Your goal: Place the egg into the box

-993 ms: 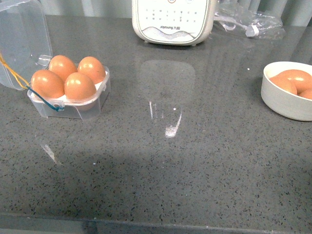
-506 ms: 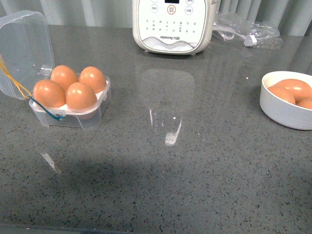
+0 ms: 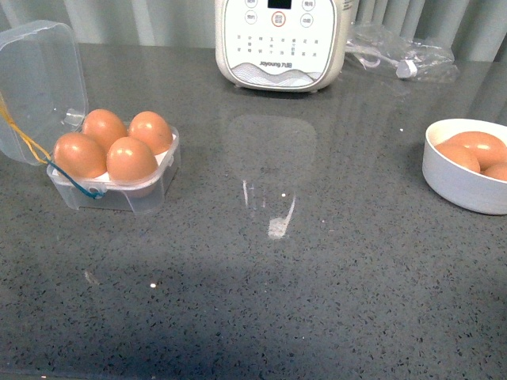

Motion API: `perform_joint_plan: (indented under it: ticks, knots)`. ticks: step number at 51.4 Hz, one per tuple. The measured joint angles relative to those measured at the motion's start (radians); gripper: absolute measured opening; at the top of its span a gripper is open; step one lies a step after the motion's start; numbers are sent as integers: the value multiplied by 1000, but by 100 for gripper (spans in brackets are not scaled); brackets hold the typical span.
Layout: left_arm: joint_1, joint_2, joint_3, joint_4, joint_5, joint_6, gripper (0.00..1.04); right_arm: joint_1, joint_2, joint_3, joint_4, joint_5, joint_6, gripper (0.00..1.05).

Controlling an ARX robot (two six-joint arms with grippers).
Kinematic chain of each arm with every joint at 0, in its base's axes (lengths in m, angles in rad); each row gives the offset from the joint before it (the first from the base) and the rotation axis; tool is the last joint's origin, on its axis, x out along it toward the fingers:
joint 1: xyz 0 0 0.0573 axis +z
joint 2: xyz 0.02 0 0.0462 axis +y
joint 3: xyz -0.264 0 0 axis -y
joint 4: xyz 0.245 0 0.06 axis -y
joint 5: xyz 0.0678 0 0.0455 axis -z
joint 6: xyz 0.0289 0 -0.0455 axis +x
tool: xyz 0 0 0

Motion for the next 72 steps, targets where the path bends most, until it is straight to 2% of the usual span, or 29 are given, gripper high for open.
perform_joint_plan:
  ticks: [11, 15, 20, 26, 33, 39, 42, 53, 55, 56, 59, 64, 72]
  knots:
    - [-56, 64, 47, -21, 0, 32, 98, 0, 0, 0, 0, 0, 0, 97]
    - [-102, 53, 51, -60, 50, 32, 98, 0, 0, 0, 0, 0, 0, 97]
    - [-183, 8, 37, -123, 212, 48, 98, 0, 0, 0, 0, 0, 0, 97]
    - [-208, -26, 31, -158, 214, 11, 98, 0, 0, 0, 0, 0, 0, 97]
    - [-111, -135, 31, -293, 209, -153, 98, 0, 0, 0, 0, 0, 0, 97]
    - [38, -354, 13, -560, 353, -400, 98, 0, 0, 0, 0, 0, 0, 97]
    - [58, -408, 3, -602, 364, -451, 98, 0, 0, 0, 0, 0, 0, 97]
    - [62, -411, 0, -605, 375, -496, 98, 0, 0, 0, 0, 0, 0, 97]
    - [59, -405, -23, -531, 371, -454, 93, 0, 0, 0, 0, 0, 0, 97]
    - [55, -405, -61, -425, 359, -383, 87, 0, 0, 0, 0, 0, 0, 97]
    - [39, -420, -132, -286, 345, -266, 74, 0, 0, 0, 0, 0, 0, 97]
    - [9, -494, -204, -259, 320, -158, 53, 0, 0, 0, 0, 0, 0, 97]
    - [-26, -601, -286, -284, 285, -122, 19, 0, 0, 0, 0, 0, 0, 97]
